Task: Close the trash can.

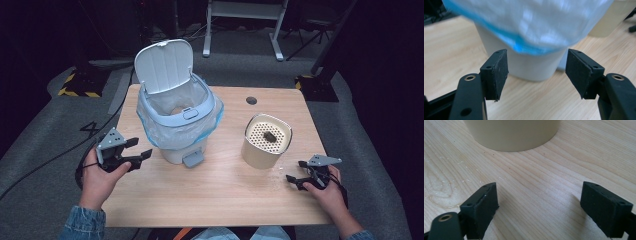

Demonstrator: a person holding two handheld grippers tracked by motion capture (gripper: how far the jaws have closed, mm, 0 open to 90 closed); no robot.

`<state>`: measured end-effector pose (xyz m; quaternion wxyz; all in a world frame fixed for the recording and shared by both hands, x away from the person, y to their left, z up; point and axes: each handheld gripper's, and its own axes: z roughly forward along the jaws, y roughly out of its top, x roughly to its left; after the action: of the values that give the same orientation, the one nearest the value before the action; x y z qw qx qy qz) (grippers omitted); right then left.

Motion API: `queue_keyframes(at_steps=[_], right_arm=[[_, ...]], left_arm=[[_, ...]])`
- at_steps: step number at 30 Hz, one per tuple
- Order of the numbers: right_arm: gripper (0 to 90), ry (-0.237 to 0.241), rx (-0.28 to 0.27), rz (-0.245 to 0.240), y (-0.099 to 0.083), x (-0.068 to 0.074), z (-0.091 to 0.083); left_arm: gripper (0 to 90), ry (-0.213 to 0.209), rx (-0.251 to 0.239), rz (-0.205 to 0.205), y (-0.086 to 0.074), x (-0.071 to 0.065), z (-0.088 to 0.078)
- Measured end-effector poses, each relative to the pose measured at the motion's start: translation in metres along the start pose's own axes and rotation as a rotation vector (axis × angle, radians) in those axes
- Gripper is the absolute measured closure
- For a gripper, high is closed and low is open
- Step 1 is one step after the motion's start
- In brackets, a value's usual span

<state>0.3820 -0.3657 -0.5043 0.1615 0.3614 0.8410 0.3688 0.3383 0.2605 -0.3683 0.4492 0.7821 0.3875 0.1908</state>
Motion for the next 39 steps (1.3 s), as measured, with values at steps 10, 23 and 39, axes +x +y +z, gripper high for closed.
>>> queue_keyframes(at_steps=[10,23,39], right_arm=[[15.3,-0.004,-0.001,0.004,-0.001,0.001,-0.001],[15.4,-0.002,-0.002,0.004,-0.001,0.001,-0.001],[15.4,-0.003,-0.002,0.004,-0.001,0.001,-0.001]], left_arm=[[35.5,0.018,-0.091,-0.01,0.044,0.014,-0.015],[35.3,0.049,-0.134,0.003,0.088,0.029,-0.008],[33.3,0.115,-0.111,-0.021,0.131,0.058,0.013]])
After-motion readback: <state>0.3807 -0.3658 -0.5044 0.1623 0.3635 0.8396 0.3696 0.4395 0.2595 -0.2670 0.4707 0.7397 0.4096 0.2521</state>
